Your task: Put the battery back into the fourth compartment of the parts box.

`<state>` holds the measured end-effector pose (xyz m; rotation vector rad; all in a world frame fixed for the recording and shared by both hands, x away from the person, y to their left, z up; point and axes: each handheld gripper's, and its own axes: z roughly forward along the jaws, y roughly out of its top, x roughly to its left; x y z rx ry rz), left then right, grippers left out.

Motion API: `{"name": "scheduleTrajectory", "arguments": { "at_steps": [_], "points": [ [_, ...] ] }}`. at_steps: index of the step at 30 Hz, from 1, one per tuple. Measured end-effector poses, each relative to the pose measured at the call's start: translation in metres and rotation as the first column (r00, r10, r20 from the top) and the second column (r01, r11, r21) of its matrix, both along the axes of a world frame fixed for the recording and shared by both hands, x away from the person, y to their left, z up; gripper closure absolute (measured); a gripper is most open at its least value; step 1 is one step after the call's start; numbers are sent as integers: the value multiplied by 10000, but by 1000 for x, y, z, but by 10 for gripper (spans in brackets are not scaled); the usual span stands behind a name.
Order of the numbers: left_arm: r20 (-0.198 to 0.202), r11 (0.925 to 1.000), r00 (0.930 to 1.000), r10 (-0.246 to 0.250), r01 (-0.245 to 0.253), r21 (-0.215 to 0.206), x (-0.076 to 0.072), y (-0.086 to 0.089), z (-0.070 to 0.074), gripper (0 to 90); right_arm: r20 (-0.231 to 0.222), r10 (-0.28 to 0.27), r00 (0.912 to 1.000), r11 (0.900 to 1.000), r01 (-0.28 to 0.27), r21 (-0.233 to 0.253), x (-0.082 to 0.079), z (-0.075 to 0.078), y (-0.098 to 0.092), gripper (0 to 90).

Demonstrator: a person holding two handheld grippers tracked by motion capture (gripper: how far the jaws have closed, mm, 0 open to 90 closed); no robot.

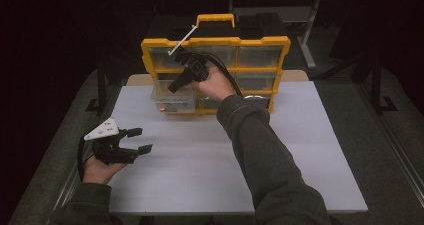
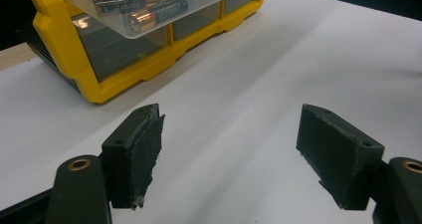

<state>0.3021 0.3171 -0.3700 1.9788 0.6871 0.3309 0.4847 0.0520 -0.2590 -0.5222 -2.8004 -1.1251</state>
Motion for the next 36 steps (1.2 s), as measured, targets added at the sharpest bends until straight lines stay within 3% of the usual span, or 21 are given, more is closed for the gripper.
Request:
{"name": "scheduleTrajectory", "arguments": {
  "at_steps": [15,36],
  "points": [
    [-27,10000,10000,90,-90,-38,0,1,0,254,-223,-26,9997,9996,32,267,-7,4,-17,886],
    [-80,9998,9999,151,-152,-123,0,1,-1,252,-306,153,9994,9988,-138,477,-23,10,-29,890]
  ]
}}
